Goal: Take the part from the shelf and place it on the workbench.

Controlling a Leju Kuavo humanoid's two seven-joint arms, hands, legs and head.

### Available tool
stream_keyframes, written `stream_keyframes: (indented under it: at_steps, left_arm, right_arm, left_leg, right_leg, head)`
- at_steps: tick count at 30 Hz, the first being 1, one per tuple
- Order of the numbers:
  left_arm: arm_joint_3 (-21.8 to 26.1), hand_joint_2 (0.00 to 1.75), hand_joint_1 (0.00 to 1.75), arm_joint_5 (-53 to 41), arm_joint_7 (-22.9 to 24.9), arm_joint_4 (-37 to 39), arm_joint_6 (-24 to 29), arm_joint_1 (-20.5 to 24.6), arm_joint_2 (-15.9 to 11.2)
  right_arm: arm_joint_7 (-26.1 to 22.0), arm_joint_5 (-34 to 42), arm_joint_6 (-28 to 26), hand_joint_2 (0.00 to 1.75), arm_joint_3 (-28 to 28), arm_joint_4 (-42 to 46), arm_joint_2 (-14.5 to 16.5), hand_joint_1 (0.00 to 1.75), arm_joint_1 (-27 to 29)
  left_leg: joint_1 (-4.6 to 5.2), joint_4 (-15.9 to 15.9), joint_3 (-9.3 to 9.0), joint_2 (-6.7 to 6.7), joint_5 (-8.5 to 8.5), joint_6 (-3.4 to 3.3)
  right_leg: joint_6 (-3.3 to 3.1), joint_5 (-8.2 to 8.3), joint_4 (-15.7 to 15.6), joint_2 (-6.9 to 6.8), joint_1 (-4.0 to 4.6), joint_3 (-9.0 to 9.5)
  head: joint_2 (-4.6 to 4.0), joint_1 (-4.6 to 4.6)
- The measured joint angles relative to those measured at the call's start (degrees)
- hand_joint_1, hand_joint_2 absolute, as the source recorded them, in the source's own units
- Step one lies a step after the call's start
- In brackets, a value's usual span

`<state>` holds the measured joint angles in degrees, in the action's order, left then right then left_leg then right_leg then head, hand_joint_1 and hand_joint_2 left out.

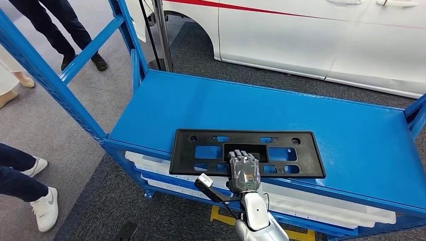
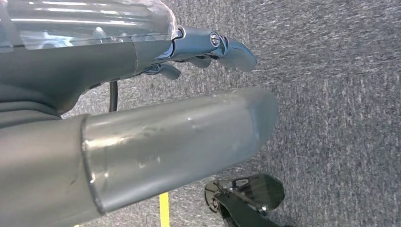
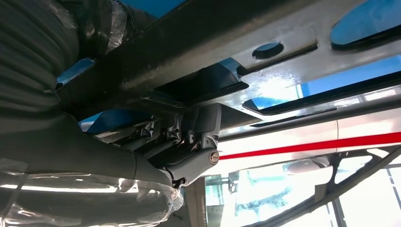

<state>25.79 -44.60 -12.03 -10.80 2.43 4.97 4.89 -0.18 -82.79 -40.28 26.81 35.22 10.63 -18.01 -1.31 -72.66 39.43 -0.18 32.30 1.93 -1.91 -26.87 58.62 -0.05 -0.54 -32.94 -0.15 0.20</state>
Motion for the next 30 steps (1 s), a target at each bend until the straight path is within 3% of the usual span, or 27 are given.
stream_keyframes:
  at_steps: [2, 4, 7, 9, 12, 13, 14, 15, 16, 18, 19, 22, 24, 26, 28, 29, 30]
  left_arm:
    - [0.00, 0.00, 0.00, -0.08, -0.08, 0.00, -0.01, 0.11, -0.07]
    - [0.01, 0.00, 0.00, -0.23, -0.18, 0.00, -0.03, 0.25, -0.08]
    - [0.02, 0.00, 0.00, -0.45, -0.34, 0.00, -0.07, 0.19, -0.08]
    - [0.02, 0.00, 0.00, -0.46, -0.46, 0.00, -0.07, 0.13, -0.05]
    - [0.05, 0.00, 0.00, -0.46, -0.54, 0.00, -0.07, 0.21, -0.05]
    - [0.07, 0.00, 0.00, -0.46, -0.54, 0.00, -0.07, 0.20, -0.05]
    - [0.08, 0.00, 0.00, -0.46, -0.55, 0.00, -0.07, 0.17, -0.06]
    - [0.08, 0.00, 0.00, -0.46, -0.58, 0.00, -0.07, 0.13, -0.06]
    - [0.09, 0.00, 0.00, -0.43, -0.65, 0.00, -0.06, 0.09, -0.05]
    - [0.16, 0.00, 0.00, -0.14, -1.05, 0.00, 0.04, -0.05, -0.02]
    - [0.30, 0.00, 0.00, 0.13, -1.38, 0.00, 0.17, -0.15, -0.01]
    - [1.44, 0.00, 0.00, 1.11, -2.83, 0.00, 0.86, -0.72, 0.00]
    - [2.26, 0.00, 0.00, 1.45, -3.60, 0.00, 1.32, -1.22, 0.01]
    - [2.88, 0.00, 0.00, 1.50, -4.06, 0.00, 1.65, -1.61, 0.10]
    - [3.42, 0.00, 0.00, 1.43, -4.37, 0.00, 1.86, -1.83, 0.18]
    - [3.71, 0.00, 0.00, 1.39, -4.48, 0.00, 1.97, -1.92, 0.18]
    - [3.99, 0.00, 0.00, 1.39, -4.56, 0.00, 2.07, -2.01, 0.19]
  right_arm:
    - [-0.51, 0.00, 0.00, 1.75, -0.46, 0.26, 0.16, 1.75, 0.05]
    - [-1.46, 0.29, -0.01, 1.75, -1.02, 0.87, 0.31, 1.75, 0.17]
    - [-4.71, 2.08, -0.02, 1.75, -2.08, 3.04, 0.73, 1.75, 1.11]
    - [-6.71, 3.22, -0.02, 1.75, -2.92, 4.94, 1.09, 1.75, 1.80]
    - [-7.58, 3.74, -0.02, 1.75, -3.85, 6.52, 1.44, 1.75, 2.17]
    - [-7.79, 3.84, -0.02, 1.75, -4.05, 6.76, 1.48, 1.75, 2.38]
    - [-8.20, 4.04, -0.02, 1.75, -4.24, 6.96, 1.48, 1.75, 2.65]
    - [-8.91, 4.43, -0.02, 1.75, -4.45, 7.27, 1.51, 1.75, 2.97]
    - [-10.06, 5.08, -0.02, 1.75, -4.75, 7.80, 1.60, 1.75, 3.27]
    - [-14.73, 8.21, -0.02, 1.75, -5.85, 10.08, 2.34, 1.75, 4.15]
    - [-18.33, 11.13, -0.03, 1.75, -6.57, 11.92, 3.05, 1.75, 4.75]
    - [-30.25, 25.52, -0.03, 1.75, -7.38, 20.22, 4.42, 1.75, 6.85]
    - [-32.87, 34.15, -0.03, 1.75, -6.22, 26.77, 4.29, 1.75, 8.05]
    - [-33.44, 40.17, -0.03, 1.75, -4.65, 33.12, 3.91, 1.75, 9.29]
    - [-34.60, 44.78, 0.00, 1.75, -3.45, 38.52, 3.43, 1.75, 10.78]
    - [-35.16, 46.60, 0.02, 1.75, -3.08, 40.67, 3.23, 1.75, 11.54]
    - [-35.55, 47.98, 0.04, 1.75, -2.82, 42.44, 3.09, 1.75, 12.25]
  left_leg:
    - [-0.30, 7.14, -3.42, 0.06, -3.84, 0.14]
    - [-0.20, 13.07, -6.17, -0.01, -5.62, -0.17]
    - [0.02, 14.16, -6.40, -0.14, -5.57, -1.22]
    - [-0.13, 14.53, -6.52, -0.08, -5.83, -2.04]
    - [-0.08, 14.75, -6.62, 0.04, -5.91, -2.97]
    - [-0.01, 14.72, -6.62, 0.03, -5.86, -3.07]
    - [0.03, 14.67, -6.64, -0.01, -5.80, -3.12]
    - [0.06, 14.59, -6.69, -0.08, -5.70, -3.15]
    - [0.06, 14.48, -6.79, -0.16, -5.57, -3.10]
    - [0.20, 14.17, -6.97, -0.28, -5.14, -2.72]
    - [0.33, 14.00, -6.98, -0.29, -4.92, -2.45]
    - [0.48, 14.01, -6.89, -0.23, -4.75, -1.46]
    - [0.29, 13.63, -6.82, -0.18, -4.13, -0.82]
    - [0.17, 9.58, -5.16, -0.14, -1.50, -0.34]
    - [0.14, 2.17, -1.71, -0.13, 1.83, 0.03]
    - [0.12, -0.57, -0.31, -0.12, 2.52, 0.14]
    - [0.12, -1.44, 0.24, -0.12, 2.11, 0.16]
  right_leg:
    - [0.33, -0.31, 0.34, 0.16, -0.14, 0.09]
    - [0.91, -0.57, 0.82, 0.32, -0.01, -0.14]
    - [1.76, -0.50, 0.80, 0.42, 0.21, -0.44]
    - [2.22, -1.57, 2.07, 0.37, 0.09, -0.95]
    - [2.62, -6.46, 11.37, 0.29, -0.13, -5.34]
    - [2.70, -7.64, 14.83, 0.29, -0.17, -7.11]
    - [2.74, -7.78, 16.77, 0.29, -0.19, -8.20]
    - [2.69, -6.86, 16.72, 0.29, -0.21, -8.39]
    - [2.56, -5.00, 14.52, 0.29, -0.21, -7.52]
    - [2.05, -1.04, 7.25, 0.30, -0.08, -4.26]
    - [1.81, -0.10, 4.29, 0.32, 0.03, -2.95]
    - [1.36, -0.29, 1.93, 0.42, 0.32, -2.13]
    - [0.79, -0.14, 1.43, 0.39, 0.09, -1.75]
    - [0.17, 0.04, 0.79, 0.26, -0.15, -1.26]
    - [-0.17, -0.03, 0.69, 0.15, -0.03, -1.12]
    - [-0.25, -0.09, 0.71, 0.13, 0.04, -1.08]
    - [-0.31, -0.15, 0.74, 0.16, 0.11, -1.02]
  head:
    - [0.00, 0.01]
    - [0.00, 0.02]
    - [0.00, 0.03]
    - [0.00, 0.04]
    - [0.00, 0.08]
    - [0.00, 0.07]
    - [0.00, 0.07]
    - [0.00, 0.07]
    - [0.00, 0.07]
    - [0.00, 0.08]
    - [0.00, 0.07]
    - [0.00, 0.03]
    - [0.00, 0.03]
    - [0.00, 0.01]
    - [0.00, 0.01]
    - [0.00, 0.00]
    - [0.00, 0.01]
